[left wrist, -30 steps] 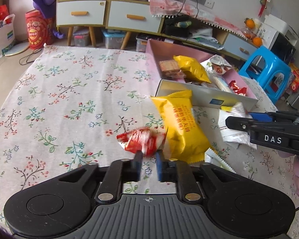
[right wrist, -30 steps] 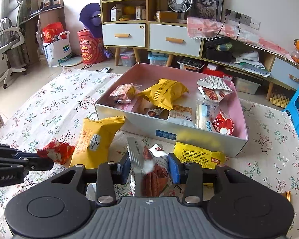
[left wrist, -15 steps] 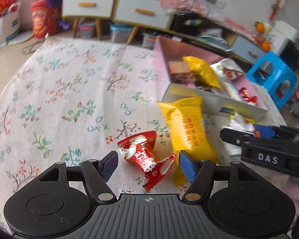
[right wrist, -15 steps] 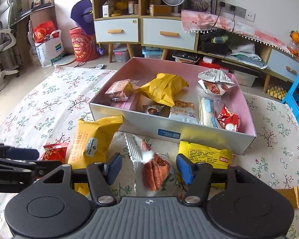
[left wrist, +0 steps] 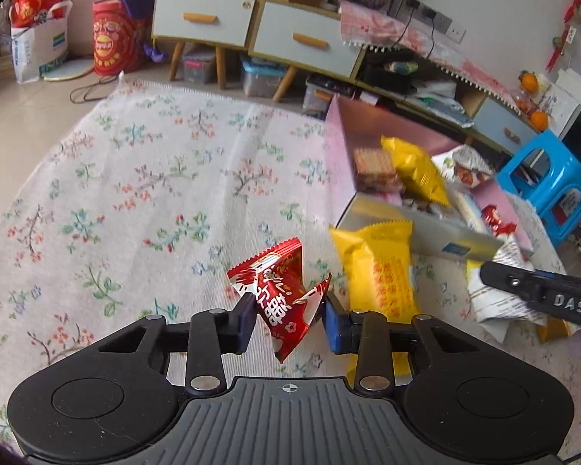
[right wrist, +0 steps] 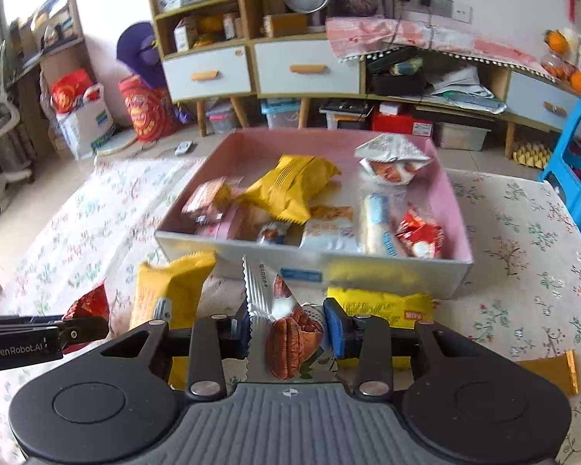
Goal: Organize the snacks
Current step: 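Grasp the red candy pack with the left tool while the right tool grasps the silver nut bag, then carry both packs over the pink box and open both tools to drop them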
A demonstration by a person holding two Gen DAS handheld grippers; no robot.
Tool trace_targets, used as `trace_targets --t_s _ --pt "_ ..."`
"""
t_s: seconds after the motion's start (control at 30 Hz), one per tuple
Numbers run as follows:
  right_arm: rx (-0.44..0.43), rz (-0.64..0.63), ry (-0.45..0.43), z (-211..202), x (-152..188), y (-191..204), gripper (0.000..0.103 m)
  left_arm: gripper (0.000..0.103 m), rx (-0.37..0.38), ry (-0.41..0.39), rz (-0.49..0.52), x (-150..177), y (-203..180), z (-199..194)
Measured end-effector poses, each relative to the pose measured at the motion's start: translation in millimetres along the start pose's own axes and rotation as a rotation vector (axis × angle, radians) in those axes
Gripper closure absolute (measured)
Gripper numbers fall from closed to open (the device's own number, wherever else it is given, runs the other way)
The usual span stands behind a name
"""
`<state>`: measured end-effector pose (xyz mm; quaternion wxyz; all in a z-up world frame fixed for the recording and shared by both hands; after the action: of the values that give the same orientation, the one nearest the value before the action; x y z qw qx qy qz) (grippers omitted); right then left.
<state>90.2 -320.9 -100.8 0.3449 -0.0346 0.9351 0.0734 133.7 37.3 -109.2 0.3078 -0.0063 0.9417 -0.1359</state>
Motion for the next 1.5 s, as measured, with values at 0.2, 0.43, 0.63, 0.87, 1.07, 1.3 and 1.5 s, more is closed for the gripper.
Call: trace_targets --t_s 0.2,0.43,0.63,0.87,1.07,1.3,1.5 --pt "-0.003 0.064 -0.082 -27 -21 -21 0.078 0.070 0.014 -0.031 -0.014 -16 -11 -11" --pt "-0.031 0.212 -0.136 -35 -43 -52 0.078 0.070 0.033 -0.080 -0.030 -47 -34 -11" --pt "-0.064 0.343 -0.154 -11 -71 -68 0.078 0.070 0.047 -0.100 0.037 -81 -65 12" --pt "-0.111 0.413 -0.154 31 -85 -67 0.077 0.069 0.013 -0.102 0.139 -116 -93 59" --pt "-0.102 0.399 -0.136 53 -88 -68 0.077 0.069 -0.021 -0.097 0.174 -130 -98 93" --pt "-0.091 0.403 -0.134 67 -91 -76 0.077 0.069 -0.047 -0.095 0.187 -138 -103 117" --pt "-0.081 0.386 -0.144 71 -93 -78 0.073 0.065 -0.060 -0.087 0.204 -140 -104 129"
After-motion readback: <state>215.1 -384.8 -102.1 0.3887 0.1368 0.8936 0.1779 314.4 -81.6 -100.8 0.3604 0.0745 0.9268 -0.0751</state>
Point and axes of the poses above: each gripper's, at about its wrist camera, not at the fingertips, and z roughly the way its jaws point, y to its left, x to its underside, the point moved 9 cm from there along z, roughly the way its jaws point, and after that the axes turned 4 degrees about y, right-handed, at the moved point
